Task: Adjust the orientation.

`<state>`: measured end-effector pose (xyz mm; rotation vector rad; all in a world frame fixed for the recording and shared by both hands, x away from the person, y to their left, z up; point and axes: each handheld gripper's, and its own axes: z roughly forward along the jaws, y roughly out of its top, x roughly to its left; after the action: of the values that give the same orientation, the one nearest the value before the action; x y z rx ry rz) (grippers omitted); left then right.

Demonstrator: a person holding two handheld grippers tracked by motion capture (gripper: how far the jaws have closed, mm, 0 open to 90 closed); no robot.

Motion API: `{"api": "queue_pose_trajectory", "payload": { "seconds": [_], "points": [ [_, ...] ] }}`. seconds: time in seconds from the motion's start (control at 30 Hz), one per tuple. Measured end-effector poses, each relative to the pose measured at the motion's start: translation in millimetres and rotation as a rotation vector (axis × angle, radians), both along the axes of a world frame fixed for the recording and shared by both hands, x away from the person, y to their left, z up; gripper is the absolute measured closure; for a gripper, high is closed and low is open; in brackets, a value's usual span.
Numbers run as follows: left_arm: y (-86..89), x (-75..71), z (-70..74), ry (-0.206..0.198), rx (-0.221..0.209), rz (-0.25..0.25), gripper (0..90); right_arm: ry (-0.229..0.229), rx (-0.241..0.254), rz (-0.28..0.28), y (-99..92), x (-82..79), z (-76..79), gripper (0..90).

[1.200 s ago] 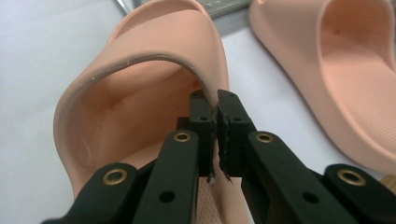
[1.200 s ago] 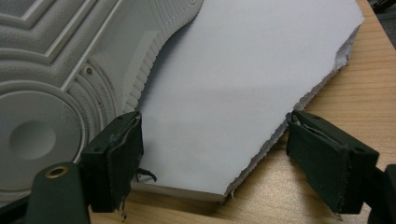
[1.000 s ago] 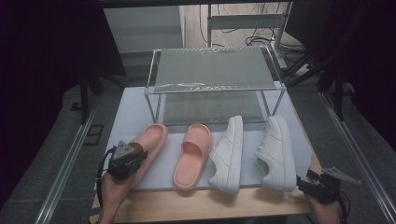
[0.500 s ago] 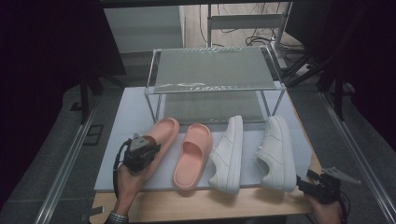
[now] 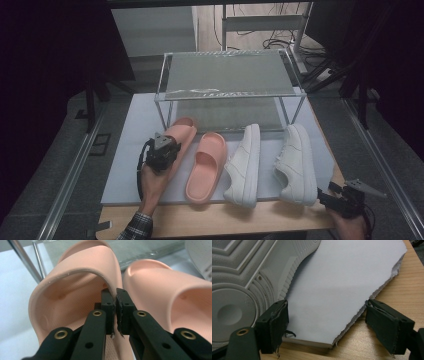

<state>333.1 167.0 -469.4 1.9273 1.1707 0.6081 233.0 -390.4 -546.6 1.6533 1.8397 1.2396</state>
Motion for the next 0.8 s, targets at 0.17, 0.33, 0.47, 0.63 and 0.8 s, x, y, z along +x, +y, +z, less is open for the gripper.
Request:
{"api": "queue_pose_trajectory", "payload": {
  "seconds": [0.17, 0.33, 0.47, 0.63, 0.8],
  "points": [
    [-10.7, 13.0, -1.9, -0.017, 0.014, 0.028, 85.7, 0.000, 0.000, 0.001, -0.1, 0.0, 0.0, 18.8],
    [-19.8, 26.0, -4.3, -0.027, 0.030, 0.054, 85.6, 0.000, 0.001, 0.001, -0.2, 0.0, 0.0, 18.8],
    [-27.0, 35.8, -7.4, -0.029, 0.060, 0.069, 85.7, 0.000, 0.001, 0.001, -0.2, 0.0, 0.0, 18.8],
    [-33.7, 47.5, -9.8, -0.027, 0.085, 0.092, 85.6, 0.000, 0.001, 0.001, -0.3, 0.0, 0.0, 18.8],
    [-39.3, 57.7, -15.9, 0.008, 0.101, 0.096, 85.3, 0.000, 0.002, 0.002, -0.4, 0.0, 0.0, 18.8]
  ]
}}
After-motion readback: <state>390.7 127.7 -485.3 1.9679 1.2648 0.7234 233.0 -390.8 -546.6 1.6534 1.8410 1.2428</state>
